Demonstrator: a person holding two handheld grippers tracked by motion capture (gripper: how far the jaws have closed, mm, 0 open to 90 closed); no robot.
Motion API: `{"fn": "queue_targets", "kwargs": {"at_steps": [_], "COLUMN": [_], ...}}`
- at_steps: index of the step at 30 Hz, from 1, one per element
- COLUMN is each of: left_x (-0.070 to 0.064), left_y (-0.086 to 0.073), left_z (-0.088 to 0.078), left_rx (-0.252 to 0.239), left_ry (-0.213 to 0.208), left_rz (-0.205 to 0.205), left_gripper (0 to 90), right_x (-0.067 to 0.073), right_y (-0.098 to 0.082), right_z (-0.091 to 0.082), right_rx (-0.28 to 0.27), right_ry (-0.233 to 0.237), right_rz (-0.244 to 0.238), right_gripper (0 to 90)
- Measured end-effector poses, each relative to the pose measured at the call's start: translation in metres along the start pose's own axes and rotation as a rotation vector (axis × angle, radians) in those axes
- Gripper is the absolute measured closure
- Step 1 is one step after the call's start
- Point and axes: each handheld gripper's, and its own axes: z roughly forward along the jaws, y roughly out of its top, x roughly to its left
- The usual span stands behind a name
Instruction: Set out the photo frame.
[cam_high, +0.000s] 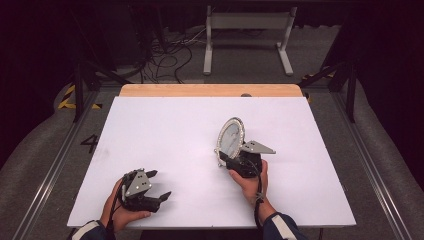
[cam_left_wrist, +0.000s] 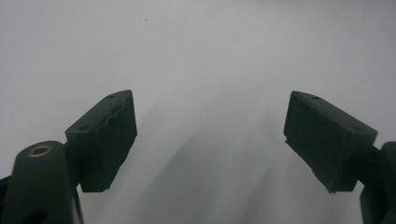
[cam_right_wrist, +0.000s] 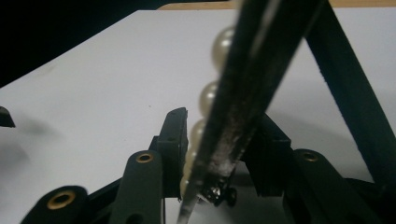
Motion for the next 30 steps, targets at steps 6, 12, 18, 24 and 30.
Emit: {"fn": "queue_targets", "kwargs": {"at_steps": [6, 12, 18, 24, 30], "left_x": [0.0, -0.002, -0.002, -0.003, -0.004], "left_y": [0.002, 0.005, 0.005, 0.004, 0.004], "left_z": [0.001, 0.01, 0.01, 0.01, 0.011], "left_rx": [-0.016, 0.009, 0.012, 0.015, 0.022], "left_ry": [-0.011, -0.015, -0.017, -0.022, -0.024], "left_rz": [-0.003, 0.005, 0.005, 0.005, 0.006], "left_gripper": [17.4, 18.2, 17.3, 17.5, 17.3], "right_x": [-0.002, -0.011, -0.018, -0.019, -0.021], "right_y": [0.0, 0.004, 0.006, 0.007, 0.007], "right_z": [-0.002, -0.005, -0.005, -0.007, -0.007], "right_rx": [0.012, 0.066, 0.098, 0.108, 0.118], "right_ry": [0.013, 0.088, 0.145, 0.154, 0.177], "right_rz": [0.004, -0.002, -0.018, -0.033, -0.033], "right_gripper": [65.3, 65.8, 65.5, 71.2, 74.1]}}
